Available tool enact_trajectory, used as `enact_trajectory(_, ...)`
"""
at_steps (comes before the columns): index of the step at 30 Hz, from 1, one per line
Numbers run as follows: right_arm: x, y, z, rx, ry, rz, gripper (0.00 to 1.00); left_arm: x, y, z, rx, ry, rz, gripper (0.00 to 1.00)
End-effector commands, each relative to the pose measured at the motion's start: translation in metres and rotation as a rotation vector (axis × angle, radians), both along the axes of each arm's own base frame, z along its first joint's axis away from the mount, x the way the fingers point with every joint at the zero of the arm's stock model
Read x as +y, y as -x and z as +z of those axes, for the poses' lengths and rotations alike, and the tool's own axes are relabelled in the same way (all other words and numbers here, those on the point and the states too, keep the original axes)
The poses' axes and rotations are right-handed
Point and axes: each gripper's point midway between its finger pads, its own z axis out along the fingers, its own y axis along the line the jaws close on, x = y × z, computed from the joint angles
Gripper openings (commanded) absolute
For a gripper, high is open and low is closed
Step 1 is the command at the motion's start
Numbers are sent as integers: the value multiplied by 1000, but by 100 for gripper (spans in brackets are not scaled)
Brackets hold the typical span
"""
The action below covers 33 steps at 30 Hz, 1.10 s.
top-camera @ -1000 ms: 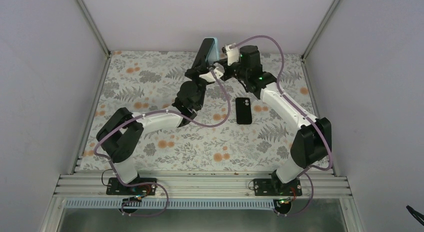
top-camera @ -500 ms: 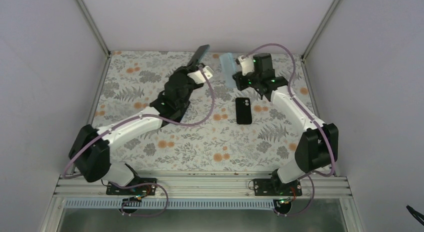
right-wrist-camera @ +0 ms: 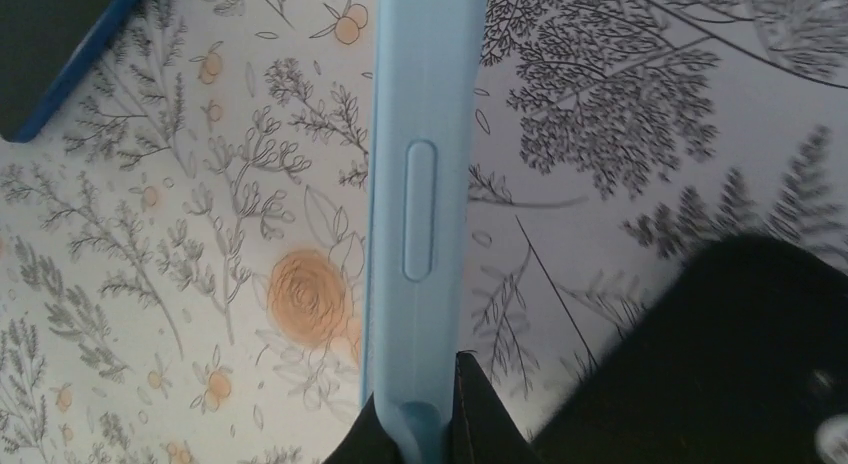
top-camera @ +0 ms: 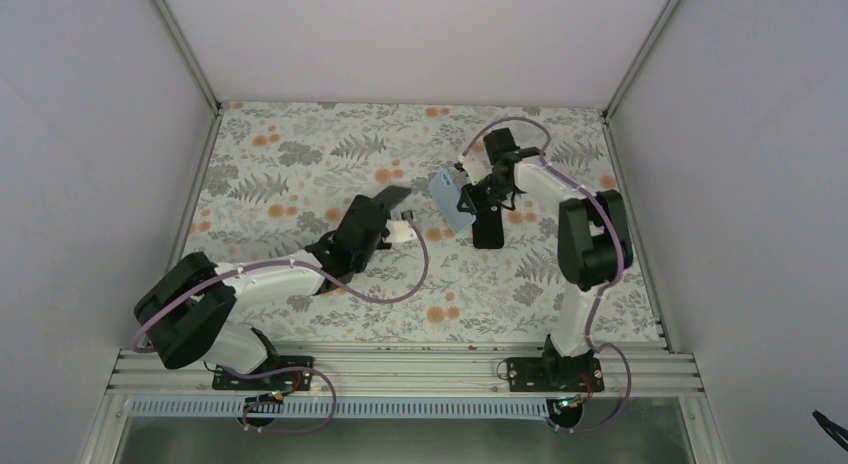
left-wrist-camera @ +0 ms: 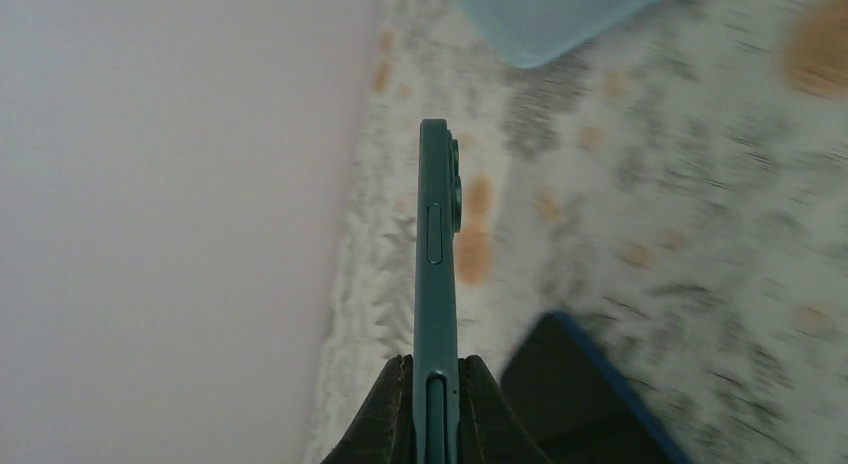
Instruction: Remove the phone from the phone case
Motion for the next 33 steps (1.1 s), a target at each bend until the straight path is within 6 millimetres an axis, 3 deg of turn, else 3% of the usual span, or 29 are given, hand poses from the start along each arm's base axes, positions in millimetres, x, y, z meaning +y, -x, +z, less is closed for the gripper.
enact_trajectory(1,22,-14,1,35,-42,46,4,-8,12,-15,-9,-70,-44,2)
enact_trajectory(11,25,-29,-33,117,60,54,4,-24,65,-118,329,-234,-201,2)
enact_trajectory(15,17,-26,-38,118,114,70,8,-24,81,-142,406,-284,-242,3)
enact_trajectory(17,13,-22,-41,134,137,78,15,-24,88,-148,440,-293,-252,11)
enact_trajectory(20,9,-12,-45,183,157,99,33,-27,101,-156,515,-310,-279,36)
enact_trajectory(21,8,-9,-46,191,164,102,43,-28,106,-157,538,-315,-287,43)
enact_trajectory(22,6,-8,-44,194,174,108,53,-29,111,-157,567,-317,-300,58)
enact_trajectory(24,2,-9,-37,178,203,108,63,-30,121,-155,621,-320,-322,93)
enact_trajectory(25,-1,-11,-33,160,220,107,67,-30,125,-154,648,-323,-332,100)
enact_trajectory(29,-20,-28,-1,29,323,69,79,-38,132,-129,735,-286,-325,100)
enact_trajectory(33,-47,-51,49,-174,411,-10,81,-54,106,-57,773,-95,-303,100)
